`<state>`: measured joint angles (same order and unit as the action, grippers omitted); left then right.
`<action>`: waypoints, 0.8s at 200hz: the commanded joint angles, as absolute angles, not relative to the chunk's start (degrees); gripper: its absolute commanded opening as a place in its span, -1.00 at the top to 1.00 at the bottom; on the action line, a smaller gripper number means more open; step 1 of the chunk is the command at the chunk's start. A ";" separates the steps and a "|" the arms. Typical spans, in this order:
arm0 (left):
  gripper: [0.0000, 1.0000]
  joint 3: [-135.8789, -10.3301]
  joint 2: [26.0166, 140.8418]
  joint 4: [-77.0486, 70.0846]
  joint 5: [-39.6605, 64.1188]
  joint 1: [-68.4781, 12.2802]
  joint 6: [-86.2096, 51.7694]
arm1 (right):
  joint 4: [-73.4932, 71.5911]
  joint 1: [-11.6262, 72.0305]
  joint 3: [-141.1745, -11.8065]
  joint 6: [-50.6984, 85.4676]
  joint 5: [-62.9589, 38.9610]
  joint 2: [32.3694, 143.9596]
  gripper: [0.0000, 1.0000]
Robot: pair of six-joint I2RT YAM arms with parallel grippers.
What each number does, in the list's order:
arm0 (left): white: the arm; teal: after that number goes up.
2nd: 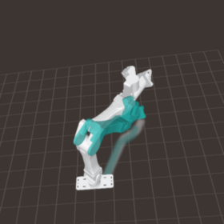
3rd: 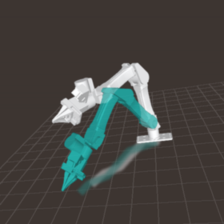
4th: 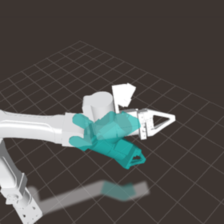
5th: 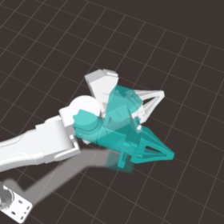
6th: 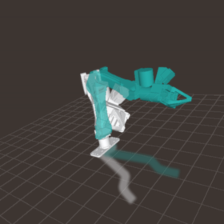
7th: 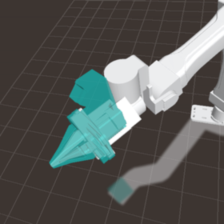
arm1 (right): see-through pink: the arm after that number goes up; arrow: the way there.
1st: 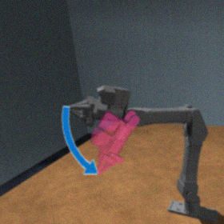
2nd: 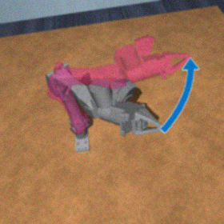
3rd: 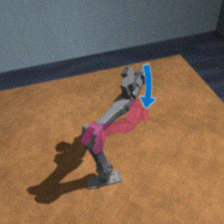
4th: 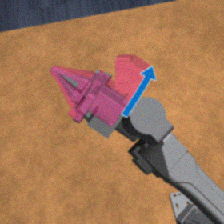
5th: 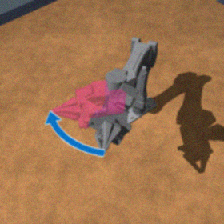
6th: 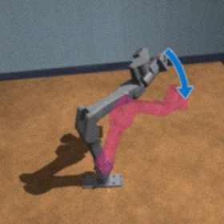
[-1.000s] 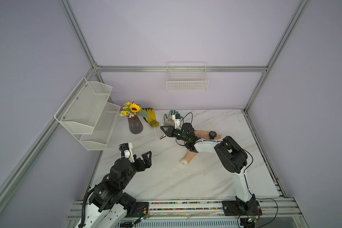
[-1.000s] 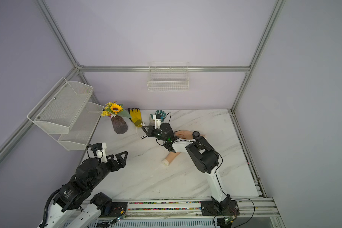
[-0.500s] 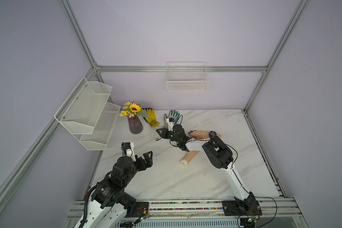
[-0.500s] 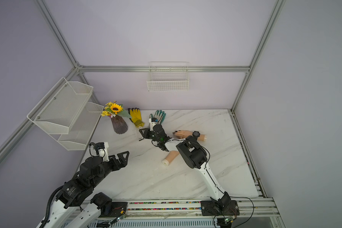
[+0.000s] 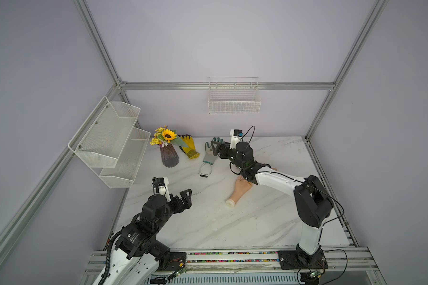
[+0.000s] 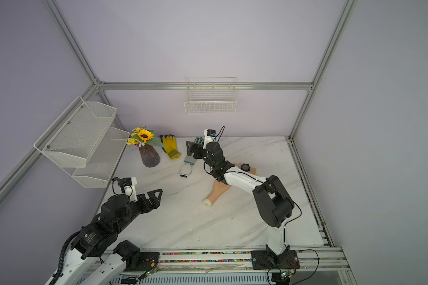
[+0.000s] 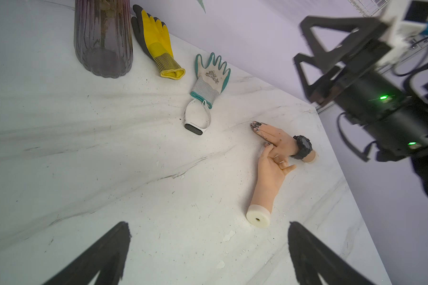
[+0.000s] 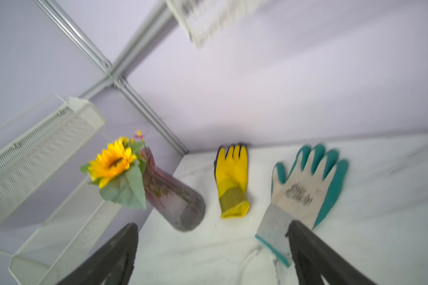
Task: Take off the watch
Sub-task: Place the watch at the center of the board, then adjust the hand at the center of the board.
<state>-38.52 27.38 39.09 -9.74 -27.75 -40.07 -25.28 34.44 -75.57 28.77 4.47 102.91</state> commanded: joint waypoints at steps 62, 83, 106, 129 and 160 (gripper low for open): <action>-1.00 -35.34 29.22 34.98 -7.72 -27.42 -42.18 | -3.16 8.31 -71.90 20.24 -2.71 105.80 -0.95; -1.00 -34.79 29.50 34.88 -7.69 -27.40 -42.46 | -5.32 5.02 -67.27 22.74 -7.31 106.12 -0.95; -1.00 -33.86 30.03 33.94 -7.18 -27.38 -42.60 | -9.09 2.77 -62.38 23.40 -16.69 106.60 -0.95; -1.00 -33.17 30.97 32.93 -7.03 -27.42 -42.54 | -11.43 2.80 -58.17 23.30 -20.56 106.03 -0.95; -1.00 -32.72 32.32 31.50 -6.33 -27.42 -42.55 | -14.09 2.79 -52.76 24.18 -19.94 103.98 -0.95</action>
<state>-32.84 31.68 35.03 -7.01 -27.75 -41.47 -12.67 2.61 -57.25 22.44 -16.51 105.51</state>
